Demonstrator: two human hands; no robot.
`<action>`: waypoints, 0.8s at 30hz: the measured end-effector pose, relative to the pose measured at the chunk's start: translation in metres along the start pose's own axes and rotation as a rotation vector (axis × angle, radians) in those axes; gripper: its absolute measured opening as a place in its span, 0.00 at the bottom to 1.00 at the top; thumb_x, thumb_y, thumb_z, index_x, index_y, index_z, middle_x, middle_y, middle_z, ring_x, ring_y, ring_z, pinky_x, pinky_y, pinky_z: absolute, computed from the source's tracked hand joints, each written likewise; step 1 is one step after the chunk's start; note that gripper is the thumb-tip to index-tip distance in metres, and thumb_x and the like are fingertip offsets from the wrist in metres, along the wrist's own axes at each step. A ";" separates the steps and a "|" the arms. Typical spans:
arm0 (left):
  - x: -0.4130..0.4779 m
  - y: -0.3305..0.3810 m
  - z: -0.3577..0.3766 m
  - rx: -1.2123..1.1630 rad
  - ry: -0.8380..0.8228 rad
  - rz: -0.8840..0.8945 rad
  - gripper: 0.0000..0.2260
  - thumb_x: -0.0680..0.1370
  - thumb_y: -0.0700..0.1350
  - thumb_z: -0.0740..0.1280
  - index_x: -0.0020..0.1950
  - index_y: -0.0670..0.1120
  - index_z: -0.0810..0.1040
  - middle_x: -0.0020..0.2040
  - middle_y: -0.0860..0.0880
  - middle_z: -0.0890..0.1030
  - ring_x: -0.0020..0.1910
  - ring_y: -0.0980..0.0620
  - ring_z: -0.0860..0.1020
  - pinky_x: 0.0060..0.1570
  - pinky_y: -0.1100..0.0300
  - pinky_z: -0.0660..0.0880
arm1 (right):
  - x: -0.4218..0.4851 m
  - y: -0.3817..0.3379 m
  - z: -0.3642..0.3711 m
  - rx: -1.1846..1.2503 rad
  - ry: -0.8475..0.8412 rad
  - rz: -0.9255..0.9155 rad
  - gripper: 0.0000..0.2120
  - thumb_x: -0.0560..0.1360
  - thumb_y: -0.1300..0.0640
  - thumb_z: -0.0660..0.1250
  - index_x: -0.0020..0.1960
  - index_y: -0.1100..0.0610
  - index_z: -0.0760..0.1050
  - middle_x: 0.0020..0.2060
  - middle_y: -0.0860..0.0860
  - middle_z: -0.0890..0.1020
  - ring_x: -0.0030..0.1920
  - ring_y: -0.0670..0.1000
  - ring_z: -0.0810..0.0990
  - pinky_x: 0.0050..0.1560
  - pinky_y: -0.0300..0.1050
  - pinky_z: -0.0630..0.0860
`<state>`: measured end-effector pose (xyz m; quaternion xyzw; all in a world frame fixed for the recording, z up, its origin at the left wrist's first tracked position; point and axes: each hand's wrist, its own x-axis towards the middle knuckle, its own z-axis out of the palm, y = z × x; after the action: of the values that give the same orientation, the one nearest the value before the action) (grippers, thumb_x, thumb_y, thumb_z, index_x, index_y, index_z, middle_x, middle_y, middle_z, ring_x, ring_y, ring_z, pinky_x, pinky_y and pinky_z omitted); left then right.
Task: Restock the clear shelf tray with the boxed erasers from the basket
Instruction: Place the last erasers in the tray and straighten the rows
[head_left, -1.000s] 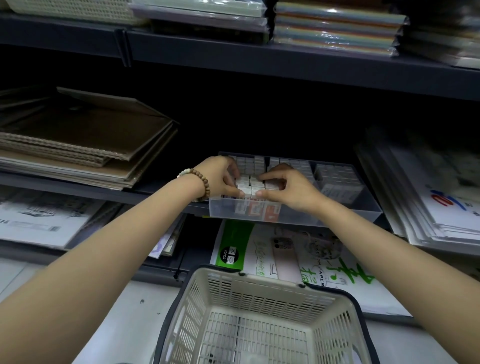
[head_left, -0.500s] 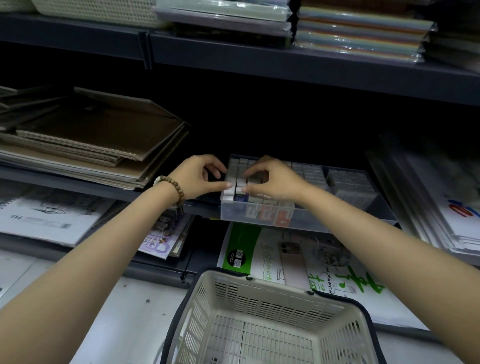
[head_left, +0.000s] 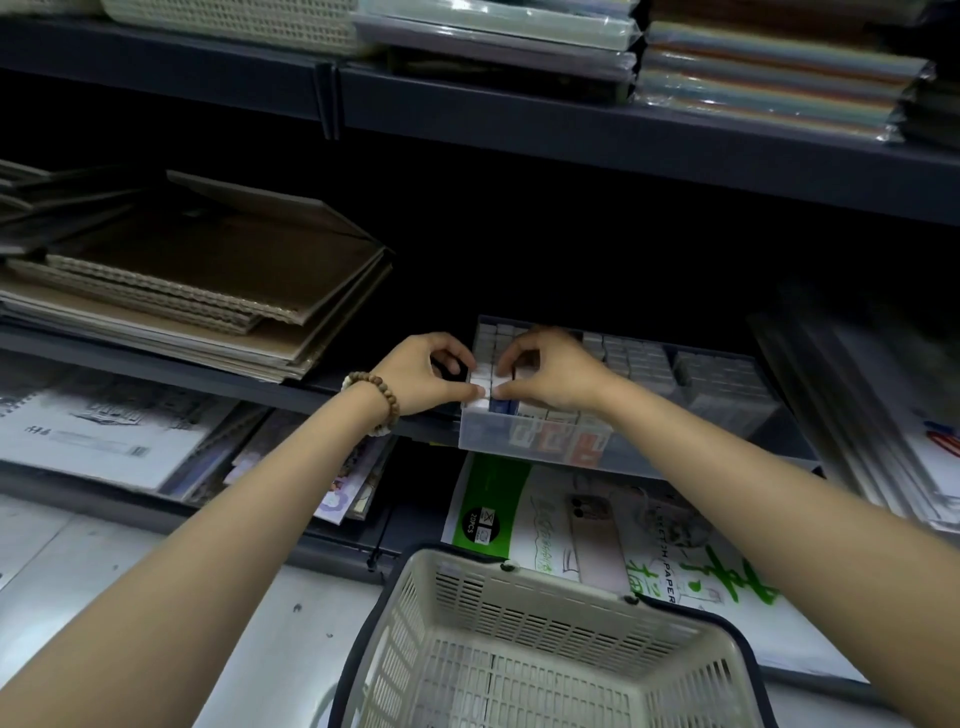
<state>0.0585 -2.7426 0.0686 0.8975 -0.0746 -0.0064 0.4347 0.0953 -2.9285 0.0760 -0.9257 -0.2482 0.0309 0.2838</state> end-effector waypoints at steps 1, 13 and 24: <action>0.000 0.000 0.001 0.000 -0.004 0.012 0.12 0.69 0.46 0.75 0.50 0.49 0.78 0.42 0.52 0.73 0.33 0.58 0.70 0.32 0.75 0.68 | -0.002 0.001 -0.002 0.030 -0.007 -0.012 0.09 0.69 0.53 0.75 0.47 0.53 0.78 0.45 0.45 0.77 0.49 0.44 0.75 0.46 0.27 0.66; 0.028 0.043 0.030 0.129 -0.006 0.196 0.16 0.79 0.46 0.63 0.66 0.45 0.73 0.64 0.48 0.75 0.63 0.52 0.73 0.59 0.62 0.70 | -0.023 0.066 -0.080 0.156 0.121 0.167 0.12 0.76 0.57 0.66 0.59 0.56 0.77 0.56 0.49 0.79 0.57 0.46 0.77 0.57 0.36 0.70; 0.057 0.049 0.066 0.493 -0.100 0.197 0.18 0.83 0.49 0.51 0.73 0.50 0.64 0.74 0.52 0.63 0.72 0.53 0.61 0.65 0.67 0.55 | -0.015 0.085 -0.058 -0.011 0.059 -0.033 0.08 0.75 0.58 0.68 0.53 0.58 0.80 0.52 0.53 0.75 0.55 0.52 0.76 0.59 0.46 0.72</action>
<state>0.1034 -2.8320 0.0691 0.9632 -0.1823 0.0098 0.1973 0.1314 -3.0266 0.0773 -0.9236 -0.2553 -0.0023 0.2862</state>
